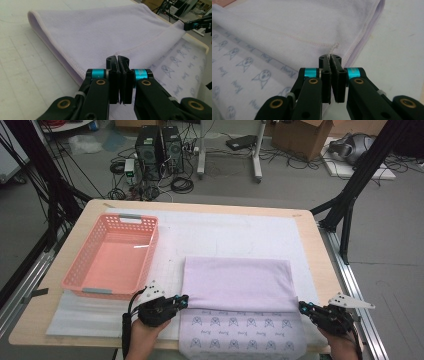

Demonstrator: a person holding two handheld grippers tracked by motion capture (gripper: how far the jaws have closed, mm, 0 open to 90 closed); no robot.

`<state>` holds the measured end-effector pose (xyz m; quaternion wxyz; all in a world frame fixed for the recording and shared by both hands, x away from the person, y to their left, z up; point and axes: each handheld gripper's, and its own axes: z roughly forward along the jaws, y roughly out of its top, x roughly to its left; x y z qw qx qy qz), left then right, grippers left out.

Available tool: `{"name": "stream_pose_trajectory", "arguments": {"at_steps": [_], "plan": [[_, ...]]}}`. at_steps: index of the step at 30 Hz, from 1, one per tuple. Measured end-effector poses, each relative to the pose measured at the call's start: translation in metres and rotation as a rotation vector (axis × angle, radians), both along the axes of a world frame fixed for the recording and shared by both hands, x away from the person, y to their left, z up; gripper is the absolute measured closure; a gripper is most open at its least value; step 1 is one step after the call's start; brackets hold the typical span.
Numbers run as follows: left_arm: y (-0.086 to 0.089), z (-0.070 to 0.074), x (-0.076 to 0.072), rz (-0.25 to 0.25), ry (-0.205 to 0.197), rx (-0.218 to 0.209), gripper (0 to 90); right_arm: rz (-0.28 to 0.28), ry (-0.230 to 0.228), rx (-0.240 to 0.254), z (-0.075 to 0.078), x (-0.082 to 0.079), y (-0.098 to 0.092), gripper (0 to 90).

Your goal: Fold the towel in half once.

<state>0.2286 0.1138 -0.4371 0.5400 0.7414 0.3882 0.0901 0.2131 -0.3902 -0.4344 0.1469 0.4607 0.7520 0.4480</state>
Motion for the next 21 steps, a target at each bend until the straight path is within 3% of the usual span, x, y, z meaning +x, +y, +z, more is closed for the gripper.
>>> {"name": "stream_pose_trajectory", "arguments": {"at_steps": [21], "plan": [[0.006,0.008,-0.086,-0.012,-0.009,-0.018,87.4,0.02,-0.021,0.02,0.009,-0.085,-0.004,87.4]]}}
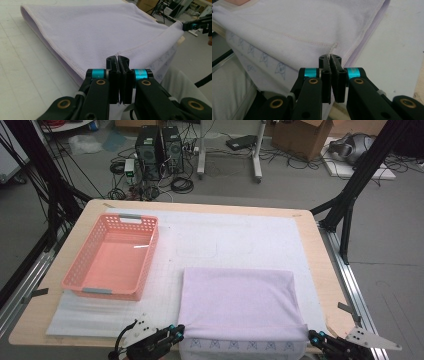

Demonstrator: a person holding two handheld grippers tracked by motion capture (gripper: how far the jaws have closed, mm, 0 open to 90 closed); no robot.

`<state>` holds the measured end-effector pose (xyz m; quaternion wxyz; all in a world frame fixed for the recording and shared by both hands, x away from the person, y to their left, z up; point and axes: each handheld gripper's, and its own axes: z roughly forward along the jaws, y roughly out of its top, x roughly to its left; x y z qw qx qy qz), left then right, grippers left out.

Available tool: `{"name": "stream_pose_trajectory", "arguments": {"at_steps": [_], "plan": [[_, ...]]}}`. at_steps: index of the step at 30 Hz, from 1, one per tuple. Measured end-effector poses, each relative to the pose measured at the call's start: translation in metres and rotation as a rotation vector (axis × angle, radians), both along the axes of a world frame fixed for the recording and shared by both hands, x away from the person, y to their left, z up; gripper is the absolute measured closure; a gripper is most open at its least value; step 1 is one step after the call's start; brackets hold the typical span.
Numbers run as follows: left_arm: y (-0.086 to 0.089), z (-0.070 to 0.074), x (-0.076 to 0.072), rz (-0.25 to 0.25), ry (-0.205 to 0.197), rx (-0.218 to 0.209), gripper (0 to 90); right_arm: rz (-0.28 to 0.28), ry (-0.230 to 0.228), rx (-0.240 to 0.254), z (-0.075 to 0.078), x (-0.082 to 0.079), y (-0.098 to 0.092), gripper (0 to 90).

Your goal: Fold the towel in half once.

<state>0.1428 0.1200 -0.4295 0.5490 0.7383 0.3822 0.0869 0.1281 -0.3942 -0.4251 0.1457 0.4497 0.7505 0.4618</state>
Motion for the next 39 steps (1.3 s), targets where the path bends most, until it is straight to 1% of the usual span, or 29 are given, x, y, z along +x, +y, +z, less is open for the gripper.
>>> {"name": "stream_pose_trajectory", "arguments": {"at_steps": [4,6,8,9,10,11,12,13,14,15,17,19,21,23,25,27,30,33,34,36,37,38,39], "plan": [[0.003,-0.001,-0.016,-0.021,0.001,0.011,87.4,0.011,-0.002,-0.003,0.003,-0.016,0.001,87.4],[0.003,-0.001,-0.022,-0.029,-0.006,0.016,87.3,0.014,-0.008,0.0,0.005,-0.025,0.001,87.3],[0.0,-0.001,-0.019,-0.041,-0.022,0.013,86.2,0.017,-0.006,-0.009,0.006,-0.029,0.001,87.2],[-0.003,-0.001,-0.015,-0.038,-0.023,0.005,80.8,0.02,0.002,-0.014,0.005,-0.028,0.002,86.2],[-0.005,-0.001,-0.011,-0.027,-0.013,-0.006,69.8,0.017,0.001,-0.015,0.004,-0.026,0.003,77.7],[-0.006,-0.001,-0.006,-0.018,-0.012,-0.023,60.6,0.0,-0.001,-0.013,0.002,-0.023,0.004,66.9],[-0.008,0.0,-0.001,-0.009,-0.022,-0.031,54.9,-0.009,0.005,0.001,0.001,-0.019,0.005,65.6],[-0.008,0.001,0.003,0.002,-0.031,-0.034,50.7,-0.014,0.001,0.011,0.001,-0.015,0.006,64.3],[-0.008,0.002,0.007,0.012,-0.036,-0.038,48.7,-0.022,-0.007,0.01,0.002,-0.011,0.007,63.7],[-0.007,0.003,0.012,0.023,-0.04,-0.043,48.2,-0.022,-0.014,0.007,0.002,-0.007,0.009,63.7],[-0.005,0.003,0.022,0.039,-0.034,-0.057,47.7,-0.03,-0.018,-0.008,0.003,0.001,0.014,64.2],[-0.004,0.003,0.031,0.047,-0.034,-0.053,47.7,-0.027,-0.014,-0.017,0.002,0.008,0.018,65.7],[-0.003,0.004,0.04,0.054,-0.04,-0.059,47.7,-0.028,-0.014,-0.034,0.0,0.014,0.021,66.1],[-0.002,0.005,0.048,0.062,-0.048,-0.064,47.7,-0.033,-0.01,-0.038,0.0,0.021,0.022,66.1],[-0.001,0.004,0.056,0.066,-0.042,-0.07,47.7,-0.048,-0.013,-0.034,-0.001,0.03,0.021,65.8],[-0.001,0.003,0.065,0.062,-0.039,-0.075,47.4,-0.066,-0.007,-0.033,-0.002,0.038,0.02,65.4],[-0.002,0.0,0.077,0.047,-0.03,-0.062,48.3,-0.085,-0.001,-0.049,-0.006,0.052,0.019,66.2],[-0.003,-0.002,0.09,0.045,-0.026,-0.052,48.2,-0.09,0.01,-0.06,-0.011,0.062,0.018,72.4],[-0.003,-0.003,0.094,0.049,-0.025,-0.036,48.3,-0.087,0.016,-0.063,-0.011,0.065,0.017,75.7],[-0.003,-0.005,0.102,0.051,-0.016,-0.02,49.3,-0.064,0.028,-0.059,-0.013,0.072,0.018,82.1],[-0.003,-0.007,0.106,0.052,-0.009,-0.02,49.7,-0.052,0.037,-0.061,-0.013,0.076,0.019,83.5],[-0.003,-0.008,0.109,0.053,-0.003,-0.018,49.8,-0.045,0.035,-0.063,-0.014,0.08,0.02,83.6],[-0.003,-0.008,0.113,0.052,-0.001,-0.016,49.9,-0.043,0.041,-0.053,-0.015,0.084,0.022,83.8]]}}
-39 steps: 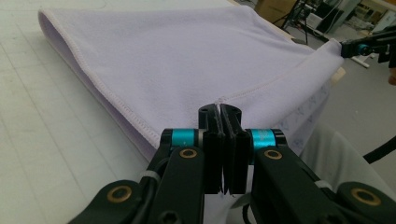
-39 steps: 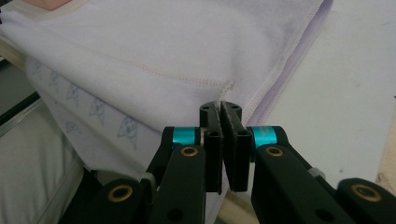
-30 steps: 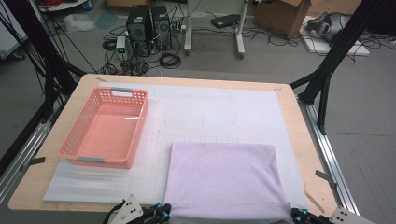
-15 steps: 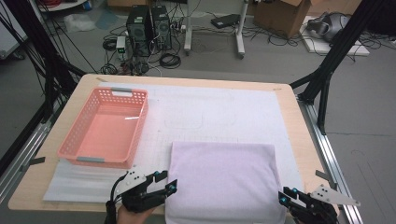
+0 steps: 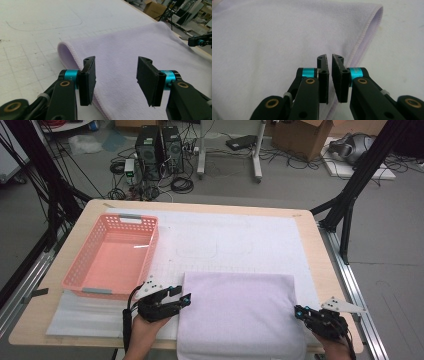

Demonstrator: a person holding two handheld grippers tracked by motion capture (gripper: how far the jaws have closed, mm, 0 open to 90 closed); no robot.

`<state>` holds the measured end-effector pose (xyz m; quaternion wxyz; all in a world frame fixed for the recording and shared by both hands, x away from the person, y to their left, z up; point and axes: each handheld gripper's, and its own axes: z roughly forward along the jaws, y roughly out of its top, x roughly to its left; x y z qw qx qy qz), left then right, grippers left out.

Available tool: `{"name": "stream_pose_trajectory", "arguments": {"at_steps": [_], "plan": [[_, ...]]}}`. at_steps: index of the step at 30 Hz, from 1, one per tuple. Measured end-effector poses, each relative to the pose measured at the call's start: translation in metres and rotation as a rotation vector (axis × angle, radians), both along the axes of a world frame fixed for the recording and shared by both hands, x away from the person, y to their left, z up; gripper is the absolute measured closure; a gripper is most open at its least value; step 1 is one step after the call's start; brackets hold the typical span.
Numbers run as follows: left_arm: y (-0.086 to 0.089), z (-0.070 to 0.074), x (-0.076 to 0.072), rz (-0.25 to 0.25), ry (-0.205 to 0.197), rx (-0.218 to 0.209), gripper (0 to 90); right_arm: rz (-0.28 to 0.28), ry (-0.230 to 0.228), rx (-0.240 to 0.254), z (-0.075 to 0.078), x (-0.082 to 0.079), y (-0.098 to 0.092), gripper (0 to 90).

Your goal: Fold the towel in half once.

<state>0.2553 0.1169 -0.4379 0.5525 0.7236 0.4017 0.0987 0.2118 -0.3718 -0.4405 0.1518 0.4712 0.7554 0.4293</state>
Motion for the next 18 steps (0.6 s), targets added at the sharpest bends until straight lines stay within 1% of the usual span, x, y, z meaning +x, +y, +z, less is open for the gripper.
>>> {"name": "stream_pose_trajectory", "arguments": {"at_steps": [3,4,5,6,7,8,9,10,11,12,13,14,17,18], "plan": [[0.0,-0.001,0.009,0.0,0.009,-0.002,49.6,0.017,-0.008,-0.018,-0.003,0.017,0.007,83.7],[0.0,-0.002,0.011,0.001,0.012,0.002,49.5,0.01,-0.009,-0.026,-0.004,0.023,0.01,83.5],[0.001,-0.002,0.012,0.003,0.015,0.001,49.0,0.0,-0.008,-0.042,-0.007,0.03,0.011,84.0],[0.002,-0.003,0.014,0.005,0.019,0.003,48.4,-0.03,0.008,-0.086,-0.01,0.037,0.013,86.4],[0.003,-0.003,0.015,0.009,0.02,0.001,47.9,-0.043,0.008,-0.072,-0.011,0.041,0.011,87.9],[0.004,-0.004,0.016,0.018,0.022,0.001,47.4,-0.064,0.008,-0.085,-0.01,0.044,0.01,88.9],[0.005,-0.005,0.016,0.027,0.025,0.008,46.1,-0.079,-0.009,-0.129,-0.009,0.044,0.01,88.9],[0.006,-0.005,0.017,0.032,0.026,0.009,44.5,-0.086,-0.012,-0.14,-0.009,0.043,0.009,88.4],[0.006,-0.006,0.017,0.031,0.033,0.003,44.2,-0.089,-0.011,-0.137,-0.009,0.041,0.008,85.4],[0.006,-0.007,0.017,0.036,0.04,0.009,43.9,-0.084,-0.013,-0.125,-0.009,0.04,0.007,79.8],[0.006,-0.008,0.017,0.042,0.039,0.014,43.2,-0.071,-0.012,-0.096,-0.009,0.038,0.006,74.2],[0.006,-0.008,0.017,0.041,0.041,0.014,42.8,-0.058,-0.019,-0.08,-0.01,0.036,0.004,70.9],[0.005,-0.008,0.016,0.044,0.04,0.011,42.7,-0.058,-0.028,-0.06,-0.009,0.028,0.001,61.2],[0.005,-0.008,0.016,0.048,0.038,0.009,42.7,-0.064,-0.029,-0.056,-0.009,0.026,-0.001,60.6]]}}
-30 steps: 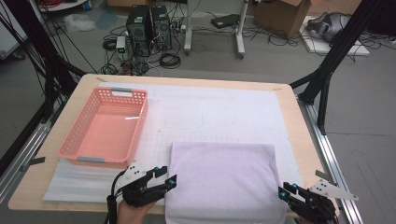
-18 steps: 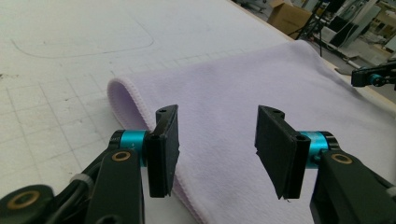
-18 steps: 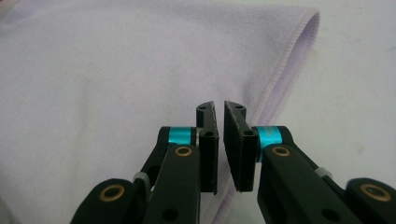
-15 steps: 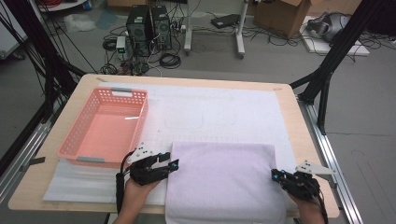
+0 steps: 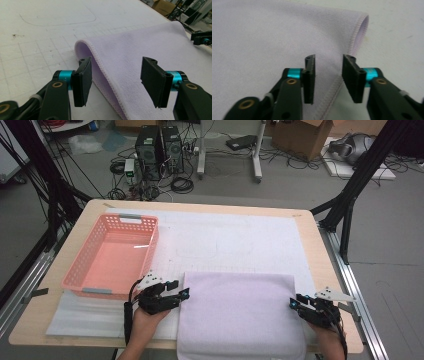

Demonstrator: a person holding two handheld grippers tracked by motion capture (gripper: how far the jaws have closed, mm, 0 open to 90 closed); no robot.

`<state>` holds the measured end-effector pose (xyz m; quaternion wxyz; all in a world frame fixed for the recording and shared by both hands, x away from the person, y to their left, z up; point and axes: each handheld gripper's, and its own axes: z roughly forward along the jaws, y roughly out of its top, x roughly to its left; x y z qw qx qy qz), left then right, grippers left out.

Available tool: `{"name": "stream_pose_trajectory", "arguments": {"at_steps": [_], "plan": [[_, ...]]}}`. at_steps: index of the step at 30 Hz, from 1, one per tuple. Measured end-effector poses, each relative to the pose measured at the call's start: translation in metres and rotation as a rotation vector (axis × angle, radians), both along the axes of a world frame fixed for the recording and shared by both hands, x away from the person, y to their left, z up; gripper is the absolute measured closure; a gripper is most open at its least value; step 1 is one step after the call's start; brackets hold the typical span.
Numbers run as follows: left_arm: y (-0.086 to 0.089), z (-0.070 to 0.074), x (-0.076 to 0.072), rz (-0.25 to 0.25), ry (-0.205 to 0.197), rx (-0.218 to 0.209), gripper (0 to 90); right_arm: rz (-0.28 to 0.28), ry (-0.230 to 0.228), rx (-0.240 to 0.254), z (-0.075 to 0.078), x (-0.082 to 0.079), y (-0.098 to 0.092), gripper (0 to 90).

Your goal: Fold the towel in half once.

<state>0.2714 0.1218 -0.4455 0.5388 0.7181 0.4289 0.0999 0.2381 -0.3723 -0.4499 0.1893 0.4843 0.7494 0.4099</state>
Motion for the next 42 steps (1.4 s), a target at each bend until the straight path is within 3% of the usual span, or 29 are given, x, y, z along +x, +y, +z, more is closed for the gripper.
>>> {"name": "stream_pose_trajectory", "arguments": {"at_steps": [5,11,15,19,22,24,27,29,32,33,34,35,39,41,42], "plan": [[-0.005,0.005,0.008,0.008,-0.017,0.014,42.6,-0.016,-0.03,-0.012,0.001,-0.001,-0.009,48.7],[-0.008,0.003,0.021,0.062,-0.013,0.072,40.1,-0.022,-0.037,0.032,0.003,0.009,-0.016,48.2],[-0.013,-0.002,0.032,0.083,0.059,0.131,38.2,-0.027,-0.027,0.028,0.003,0.008,-0.016,47.8],[-0.022,-0.007,0.037,0.071,0.113,0.162,41.5,-0.023,-0.001,0.072,0.002,0.014,-0.012,47.4],[-0.024,-0.008,0.039,0.087,0.115,0.153,41.6,-0.026,0.028,0.027,-0.001,0.022,-0.005,46.4],[-0.027,-0.008,0.037,0.079,0.099,0.178,40.7,-0.03,0.056,-0.01,-0.002,0.027,-0.002,45.9],[-0.038,-0.007,0.033,0.063,0.052,0.271,41.7,-0.024,0.052,-0.078,0.0,0.028,0.004,48.6],[-0.043,-0.006,0.03,0.071,0.022,0.321,52.3,-0.015,0.057,-0.085,0.002,0.028,0.006,56.3],[-0.046,-0.007,0.03,0.058,0.035,0.291,70.7,-0.018,0.073,-0.083,0.003,0.028,0.008,68.2],[-0.047,-0.007,0.03,0.048,0.042,0.283,81.1,-0.015,0.08,-0.073,0.004,0.028,0.009,74.3],[-0.049,-0.007,0.029,0.056,0.038,0.287,83.0,-0.005,0.092,-0.057,0.004,0.028,0.01,82.3],[-0.049,-0.007,0.029,0.053,0.036,0.292,83.8,-0.004,0.096,-0.055,0.004,0.027,0.012,83.4],[-0.046,-0.007,0.03,0.072,0.075,0.238,84.9,-0.005,0.074,-0.046,0.003,0.025,0.011,85.3],[-0.045,-0.003,0.028,0.097,0.008,0.216,85.2,-0.008,0.046,-0.062,0.002,0.024,0.013,85.8],[-0.044,-0.001,0.028,0.108,-0.008,0.184,85.3,-0.01,0.031,-0.076,0.003,0.024,0.014,85.9]]}}
